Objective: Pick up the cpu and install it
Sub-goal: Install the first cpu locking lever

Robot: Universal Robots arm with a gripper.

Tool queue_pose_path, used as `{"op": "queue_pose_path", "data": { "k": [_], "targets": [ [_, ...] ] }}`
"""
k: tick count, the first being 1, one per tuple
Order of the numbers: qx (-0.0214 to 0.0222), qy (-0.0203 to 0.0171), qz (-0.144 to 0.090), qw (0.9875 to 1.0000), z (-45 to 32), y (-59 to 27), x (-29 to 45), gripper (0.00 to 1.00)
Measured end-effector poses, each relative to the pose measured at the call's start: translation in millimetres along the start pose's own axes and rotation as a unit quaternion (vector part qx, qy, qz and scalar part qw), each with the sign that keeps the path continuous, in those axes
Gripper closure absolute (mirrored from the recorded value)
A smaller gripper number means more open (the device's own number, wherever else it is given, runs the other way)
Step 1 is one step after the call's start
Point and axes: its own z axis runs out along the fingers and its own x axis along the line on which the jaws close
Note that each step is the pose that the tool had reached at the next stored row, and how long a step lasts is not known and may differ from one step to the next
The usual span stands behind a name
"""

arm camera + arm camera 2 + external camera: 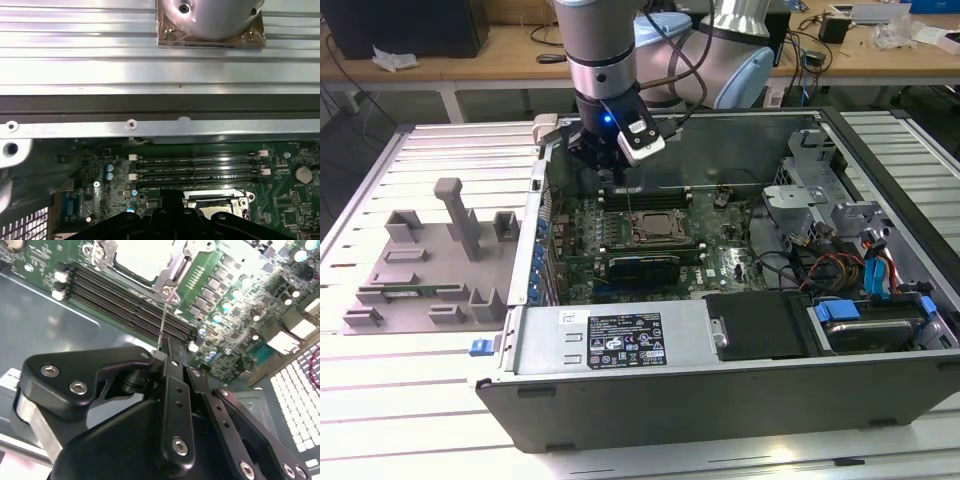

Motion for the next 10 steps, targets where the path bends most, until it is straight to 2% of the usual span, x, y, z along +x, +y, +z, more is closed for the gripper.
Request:
{"op": "queue_pose_path", "data": {
  "k": [7, 10],
  "targets": [
    [0.0001, 0.0026, 0.000, 1.0000, 2.0, -0.5, -27.1, 0.89],
    [0.0001, 0.0025, 0.000, 1.0000, 2.1, -0.5, -27.1, 0.89]
  ]
}}
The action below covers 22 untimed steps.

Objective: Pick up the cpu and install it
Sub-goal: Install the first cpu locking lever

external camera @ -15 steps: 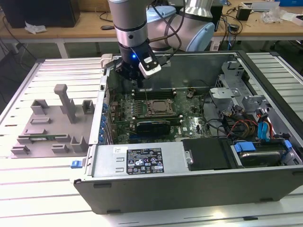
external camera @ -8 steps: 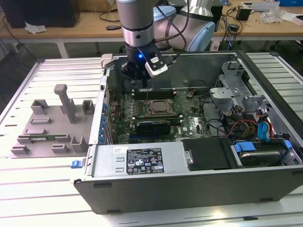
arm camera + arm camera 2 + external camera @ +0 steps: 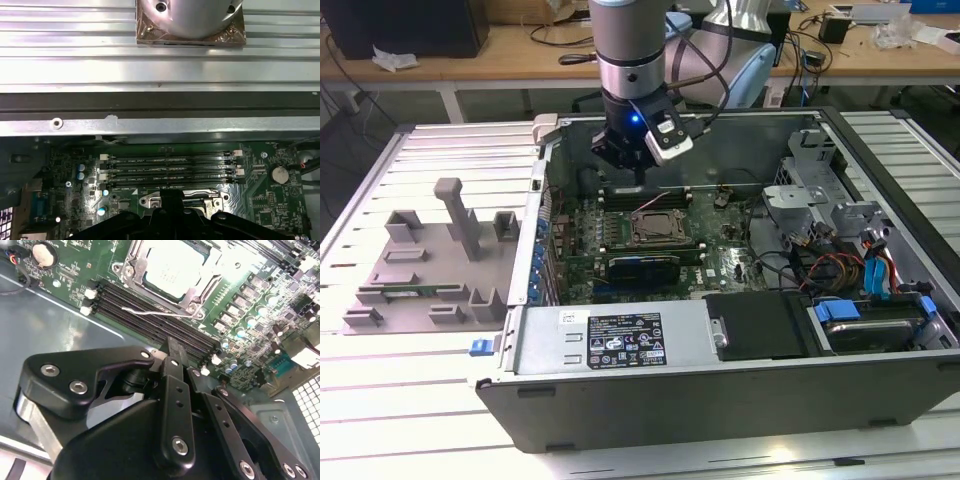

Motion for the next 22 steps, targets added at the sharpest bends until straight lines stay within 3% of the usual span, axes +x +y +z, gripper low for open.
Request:
{"op": "queue_pose_path", "data": {
  "k": [5, 9, 10, 11, 12, 16, 19, 21, 22],
  "targets": [
    [0.0000, 0.0000, 0.000, 1.0000, 5.6, -1.3, 0.3, 0.89],
    [0.0012, -0.0035, -0.001, 1.0000, 11.7, -3.1, 0.6, 0.89],
    [0.0114, -0.0054, -0.002, 0.9999, 20.2, -5.0, 1.2, 0.89],
    [0.0243, -0.0077, 0.008, 0.9996, 28.2, -6.4, -6.3, 0.89],
    [0.0325, -0.0094, 0.014, 0.9993, 31.9, -0.9, -16.5, 0.89],
    [0.0417, -0.0100, 0.016, 0.9990, 33.3, 2.9, -18.2, 0.89],
    [0.0517, -0.0107, 0.016, 0.9985, 35.1, 6.2, -18.3, 0.89],
    [0.0564, -0.0114, 0.017, 0.9982, 36.8, 9.4, -18.1, 0.89],
    [0.0567, -0.0120, 0.017, 0.9982, 37.7, 10.7, -18.0, 0.89]
  ]
}}
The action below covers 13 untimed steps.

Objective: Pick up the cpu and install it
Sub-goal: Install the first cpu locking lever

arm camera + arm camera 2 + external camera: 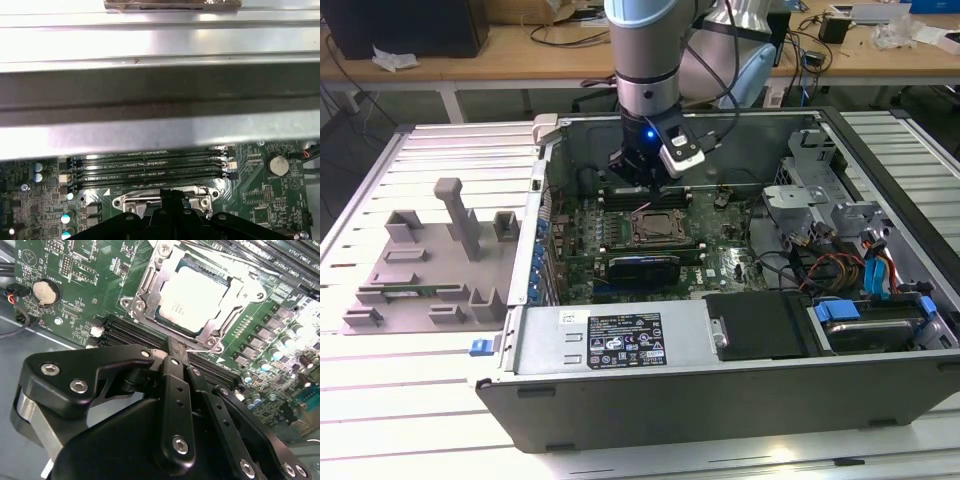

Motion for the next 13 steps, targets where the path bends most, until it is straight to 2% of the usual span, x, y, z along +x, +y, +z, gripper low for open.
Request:
{"op": "queue_pose_path", "data": {
  "k": [1, 3, 7, 8, 11, 13],
  "targets": [
    [0.0002, -0.0006, 0.000, 1.0000, 0.5, 0.9, 0.1, 0.89],
    [0.0016, -0.0098, 0.000, 1.0000, 2.2, 3.0, 0.4, 0.89],
    [0.0033, -0.0224, 0.001, 0.9997, 3.1, 3.5, 0.8, 0.89],
    [0.0034, -0.0276, 0.001, 0.9996, 3.6, 3.9, 1.3, 0.89],
    [0.0040, -0.0342, 0.001, 0.9994, 5.6, 5.2, 4.4, 0.89],
    [0.0052, -0.0365, 0.004, 0.9993, 7.6, 5.5, 6.9, 0.89]
  ]
}}
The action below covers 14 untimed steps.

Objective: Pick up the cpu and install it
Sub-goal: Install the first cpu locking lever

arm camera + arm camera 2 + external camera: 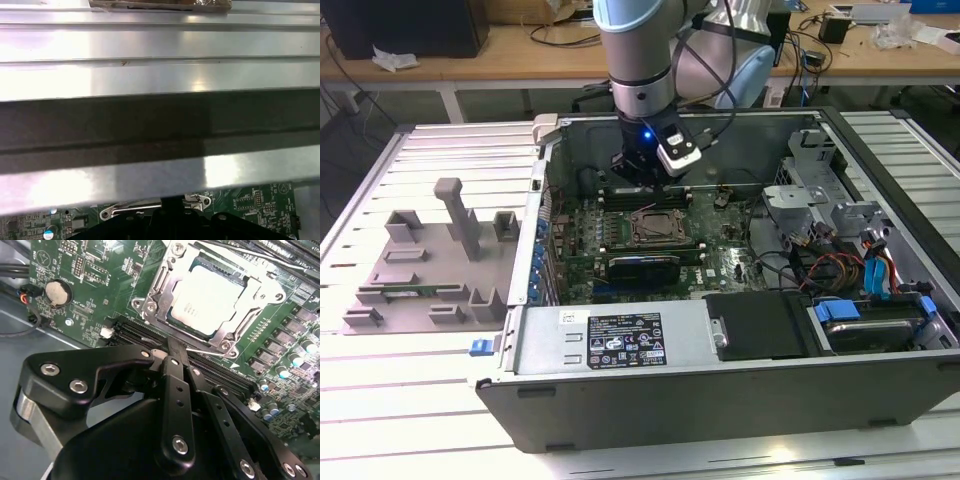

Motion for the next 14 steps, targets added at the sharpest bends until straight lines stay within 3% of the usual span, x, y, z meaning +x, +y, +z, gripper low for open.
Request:
{"op": "queue_pose_path", "data": {
  "k": [5, 8, 14],
  "targets": [
    [0.0042, -0.0028, 0.023, 0.9997, 4.3, -0.3, 1.3, 0.89],
    [0.0062, -0.0064, 0.034, 0.9994, 6.2, -0.4, 1.6, 0.89],
    [0.0066, -0.0208, 0.047, 0.9987, 8.1, 0.0, 2.4, 0.89]
  ]
}}
